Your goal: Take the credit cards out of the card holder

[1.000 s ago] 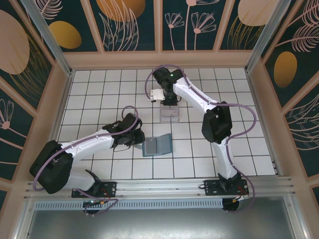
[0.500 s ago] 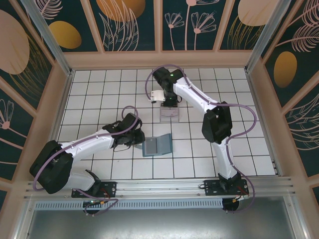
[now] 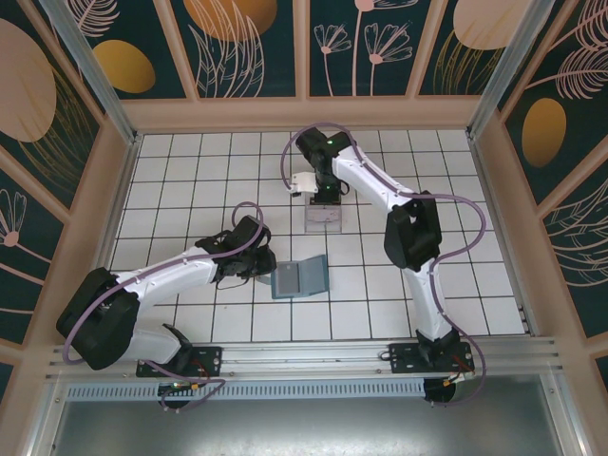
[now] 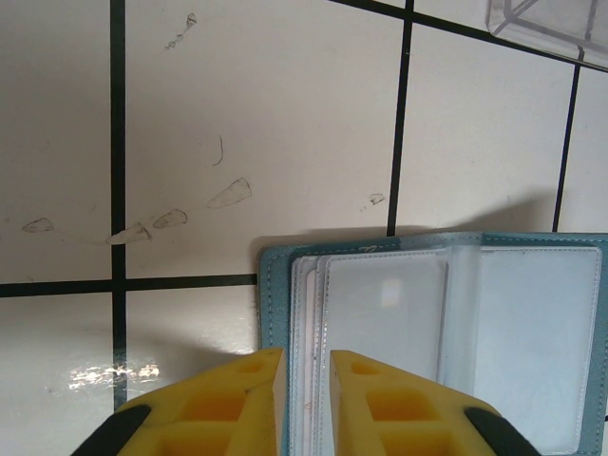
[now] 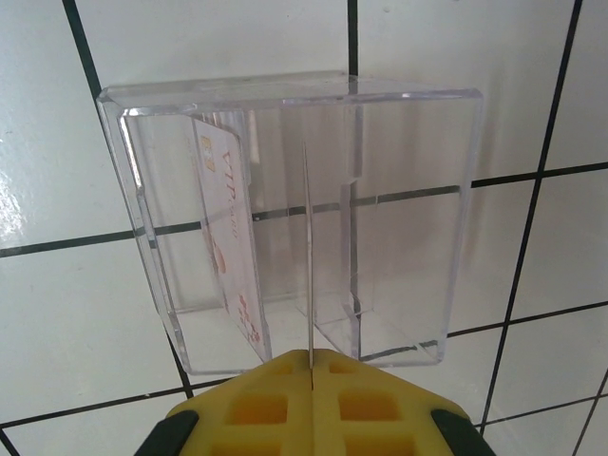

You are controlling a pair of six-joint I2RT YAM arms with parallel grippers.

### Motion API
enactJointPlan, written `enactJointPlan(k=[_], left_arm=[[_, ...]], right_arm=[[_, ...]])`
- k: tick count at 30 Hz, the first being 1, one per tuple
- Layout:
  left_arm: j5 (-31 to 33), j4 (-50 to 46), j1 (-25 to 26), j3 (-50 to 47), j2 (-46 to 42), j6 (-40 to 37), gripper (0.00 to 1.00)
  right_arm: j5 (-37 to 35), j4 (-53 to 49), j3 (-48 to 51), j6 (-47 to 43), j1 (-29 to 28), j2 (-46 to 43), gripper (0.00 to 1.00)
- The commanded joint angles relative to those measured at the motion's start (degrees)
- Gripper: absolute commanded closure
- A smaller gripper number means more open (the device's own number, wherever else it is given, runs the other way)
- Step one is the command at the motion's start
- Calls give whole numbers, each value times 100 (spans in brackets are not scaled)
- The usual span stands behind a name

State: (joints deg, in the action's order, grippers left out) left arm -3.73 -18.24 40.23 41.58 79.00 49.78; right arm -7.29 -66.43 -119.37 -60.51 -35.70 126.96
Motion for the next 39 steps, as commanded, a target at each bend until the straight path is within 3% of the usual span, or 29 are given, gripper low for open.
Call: enactJointPlan(k=[1, 26, 39], left_arm=[[111, -92, -11, -54, -74, 14, 78], [137, -74, -15, -61, -37, 32, 79], [144, -70, -16, -21, 27, -1, 79]], right_arm=[[183, -107, -51, -13, 20, 149, 100], [203, 33, -60, -174, 80, 452, 98], [-241, 435, -209, -171, 121, 378, 75]])
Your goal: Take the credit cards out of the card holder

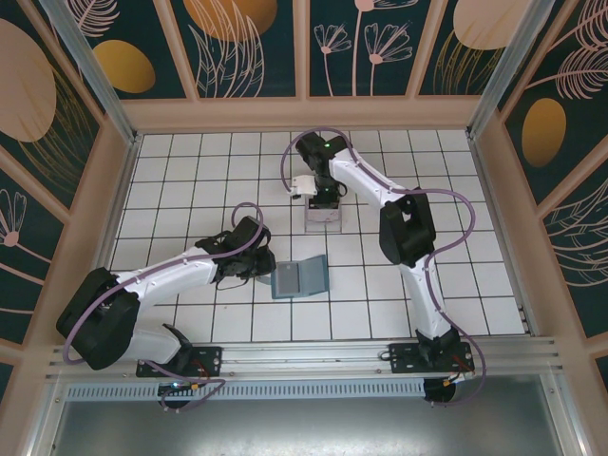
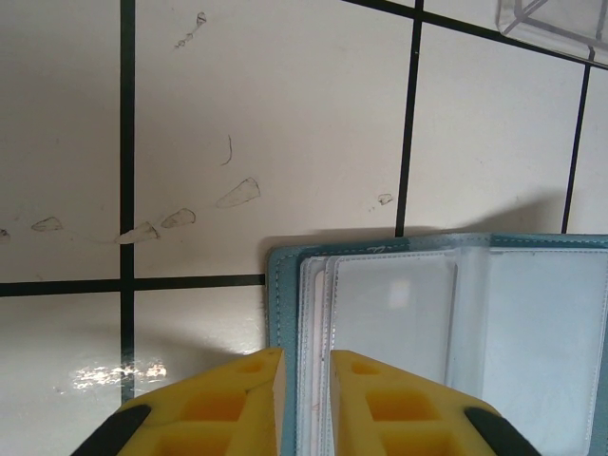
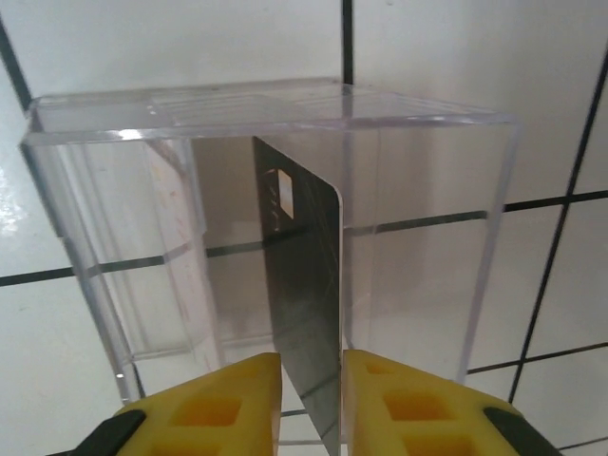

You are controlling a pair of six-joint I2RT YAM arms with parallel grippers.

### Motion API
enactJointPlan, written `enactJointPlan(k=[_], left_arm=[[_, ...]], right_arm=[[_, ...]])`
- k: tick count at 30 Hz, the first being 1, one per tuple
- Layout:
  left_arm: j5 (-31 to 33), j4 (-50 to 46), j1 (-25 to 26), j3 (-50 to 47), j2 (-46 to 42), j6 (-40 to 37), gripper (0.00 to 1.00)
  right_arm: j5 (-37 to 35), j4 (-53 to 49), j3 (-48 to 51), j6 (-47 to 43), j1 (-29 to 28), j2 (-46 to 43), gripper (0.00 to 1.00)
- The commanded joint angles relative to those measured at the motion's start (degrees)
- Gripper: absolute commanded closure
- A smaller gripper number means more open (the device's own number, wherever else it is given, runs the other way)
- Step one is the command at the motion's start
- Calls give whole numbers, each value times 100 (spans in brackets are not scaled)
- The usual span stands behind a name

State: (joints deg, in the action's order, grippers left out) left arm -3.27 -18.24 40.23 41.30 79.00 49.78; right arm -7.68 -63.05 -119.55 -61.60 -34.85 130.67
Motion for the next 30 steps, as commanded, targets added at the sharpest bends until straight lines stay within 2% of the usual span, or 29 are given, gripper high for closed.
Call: enactJointPlan(k=[1, 12, 21, 27, 30], left_arm=[[94, -75, -23, 15, 41, -9, 79], [102, -118, -22, 106, 80, -55, 78], [202, -83, -19, 38, -78, -21, 78], [309, -66, -31, 45, -122, -21, 78], [347, -48, -35, 41, -200, -33, 78]], right_arm=[[-239, 132, -205, -62, 39, -10, 74], [-638, 710, -138, -98, 72, -199, 71], [-597, 1070, 37, 167, 104, -396, 70], [-324, 1378, 118, 824, 111, -704, 70], [-97, 1471, 169, 1430, 107, -886, 66]])
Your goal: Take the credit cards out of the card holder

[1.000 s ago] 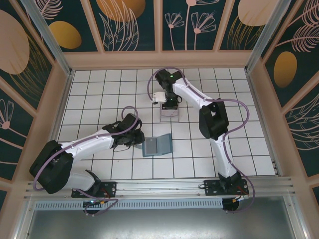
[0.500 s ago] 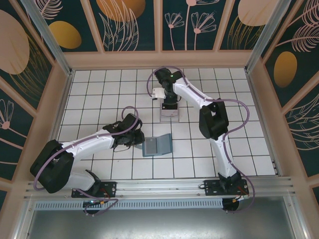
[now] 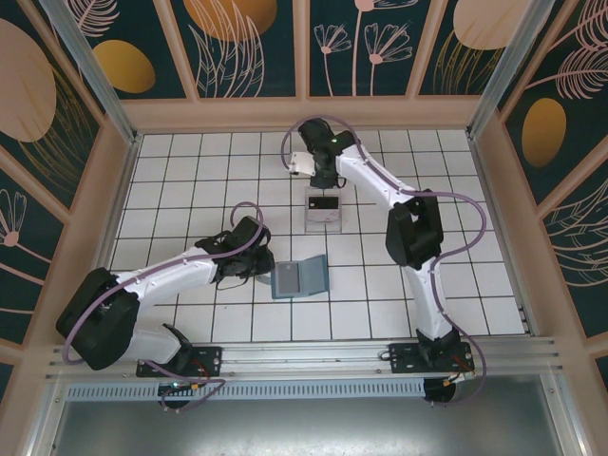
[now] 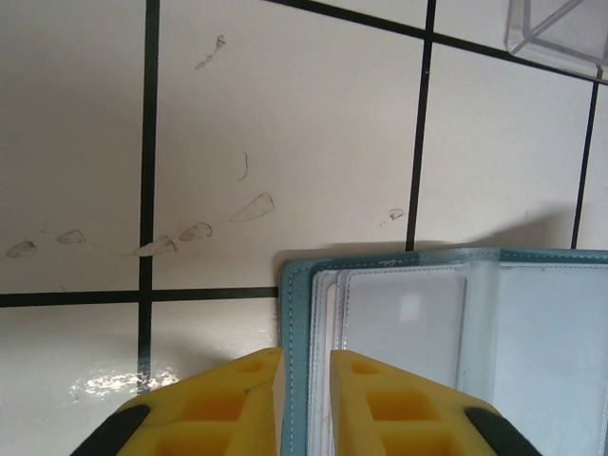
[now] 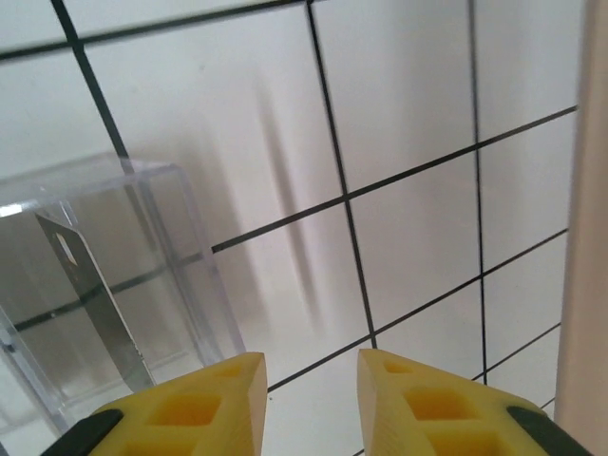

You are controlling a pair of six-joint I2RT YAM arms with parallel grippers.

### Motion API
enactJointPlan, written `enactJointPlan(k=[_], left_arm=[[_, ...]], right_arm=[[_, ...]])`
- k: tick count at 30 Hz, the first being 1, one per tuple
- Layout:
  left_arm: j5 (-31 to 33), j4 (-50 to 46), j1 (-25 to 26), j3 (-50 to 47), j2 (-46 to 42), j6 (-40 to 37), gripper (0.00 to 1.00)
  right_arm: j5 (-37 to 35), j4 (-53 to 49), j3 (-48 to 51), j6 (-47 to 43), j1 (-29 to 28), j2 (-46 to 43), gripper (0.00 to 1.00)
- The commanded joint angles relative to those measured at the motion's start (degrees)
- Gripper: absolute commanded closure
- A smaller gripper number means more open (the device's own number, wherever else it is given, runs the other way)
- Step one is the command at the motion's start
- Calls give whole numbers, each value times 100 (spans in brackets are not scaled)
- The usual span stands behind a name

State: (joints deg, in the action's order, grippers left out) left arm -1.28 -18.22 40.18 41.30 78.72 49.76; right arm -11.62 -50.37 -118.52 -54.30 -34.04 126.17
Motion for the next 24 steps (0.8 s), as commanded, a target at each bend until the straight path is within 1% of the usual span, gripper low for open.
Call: enactJointPlan(k=[1, 4, 8, 12, 14, 16, 17, 19, 22, 24], left_arm=[[175, -59, -28, 30, -211, -30, 78], [232, -33, -95, -63, -356, -19, 78], [278, -24, -278, -156, -495, -107, 77], [135, 73, -630, -274, -609, -254, 77], [35, 178, -825, -344, -668, -338, 76], [-67, 277, -1045, -430, -699, -419, 76], [-108, 313, -1130, -447, -700, -455, 76], [-238, 392, -1306, -465, -668, -555, 76], [-443, 493, -1532, -453, -562, -673, 76], [-582, 608, -1654, -480, -517, -684, 76]], right_arm=[[397, 231, 82, 967, 24, -501, 66], [710, 490, 400, 1699, -1, -817, 67], [916, 1142, 1250, 2652, -138, -1411, 68], [1052, 1686, 2128, 3986, -250, -1993, 70], [1323, 1950, 2600, 4618, -331, -2253, 70], [1581, 2268, 3163, 5134, -527, -2551, 70], [1598, 2376, 3382, 5356, -628, -2657, 70], [1558, 2470, 3672, 5976, -813, -2789, 73], [1776, 2361, 3928, 6833, -996, -2850, 77], [1966, 2549, 4282, 7142, -1196, -2975, 77]])
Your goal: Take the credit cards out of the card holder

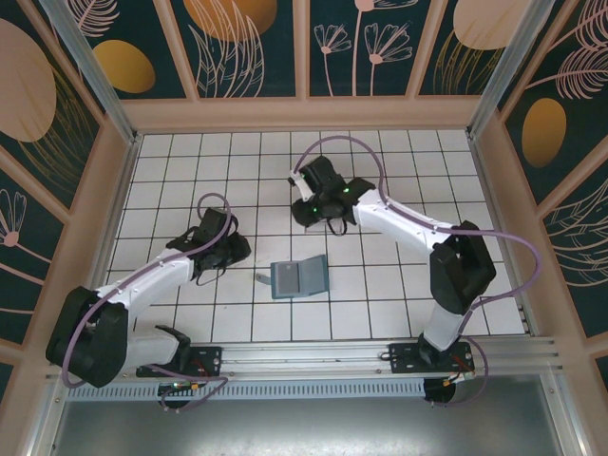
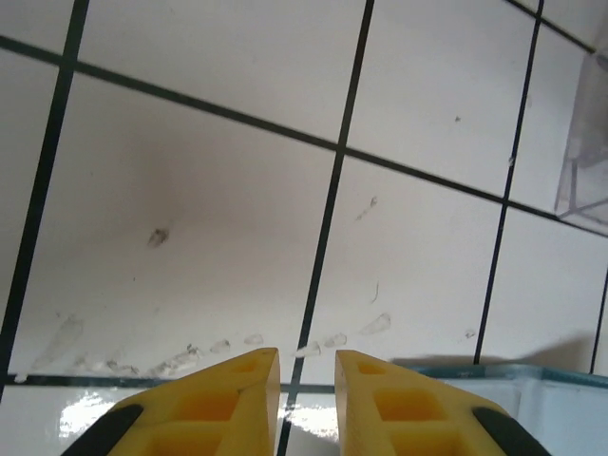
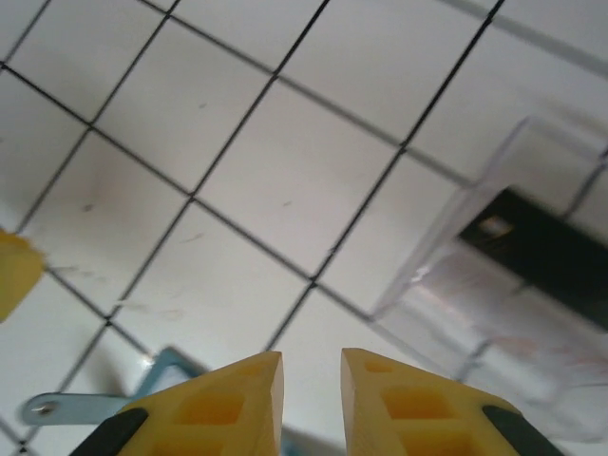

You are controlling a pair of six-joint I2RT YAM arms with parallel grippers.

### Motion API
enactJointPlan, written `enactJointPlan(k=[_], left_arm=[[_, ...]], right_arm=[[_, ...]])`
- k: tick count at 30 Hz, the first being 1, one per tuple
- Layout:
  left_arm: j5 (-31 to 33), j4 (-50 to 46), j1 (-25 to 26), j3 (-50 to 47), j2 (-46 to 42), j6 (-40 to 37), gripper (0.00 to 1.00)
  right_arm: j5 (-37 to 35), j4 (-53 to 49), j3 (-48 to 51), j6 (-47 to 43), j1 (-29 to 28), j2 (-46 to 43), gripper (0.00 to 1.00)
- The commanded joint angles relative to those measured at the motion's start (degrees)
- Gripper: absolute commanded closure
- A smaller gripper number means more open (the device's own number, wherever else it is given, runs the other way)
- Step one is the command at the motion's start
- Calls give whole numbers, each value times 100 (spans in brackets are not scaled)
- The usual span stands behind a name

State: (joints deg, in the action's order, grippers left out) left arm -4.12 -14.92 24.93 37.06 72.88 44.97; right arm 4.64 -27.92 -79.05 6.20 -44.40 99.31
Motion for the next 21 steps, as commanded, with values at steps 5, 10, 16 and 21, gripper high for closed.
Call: enactJointPlan(k=[5, 10, 16, 21], left_arm=[[-379, 418, -329, -67, 162, -259, 76], [-480, 563, -480, -54, 181, -234, 75], [-654, 739, -479, -40, 149, -98, 75], [-719, 753, -473, -100, 98, -82, 74]], right_arm=[[491, 729, 985, 2019, -646, -461, 80], [625, 942, 1433, 2810, -806, -510, 83], [1319, 1421, 1693, 3116, -909, -210, 83], [1457, 1483, 1545, 3145, -1034, 191, 83]])
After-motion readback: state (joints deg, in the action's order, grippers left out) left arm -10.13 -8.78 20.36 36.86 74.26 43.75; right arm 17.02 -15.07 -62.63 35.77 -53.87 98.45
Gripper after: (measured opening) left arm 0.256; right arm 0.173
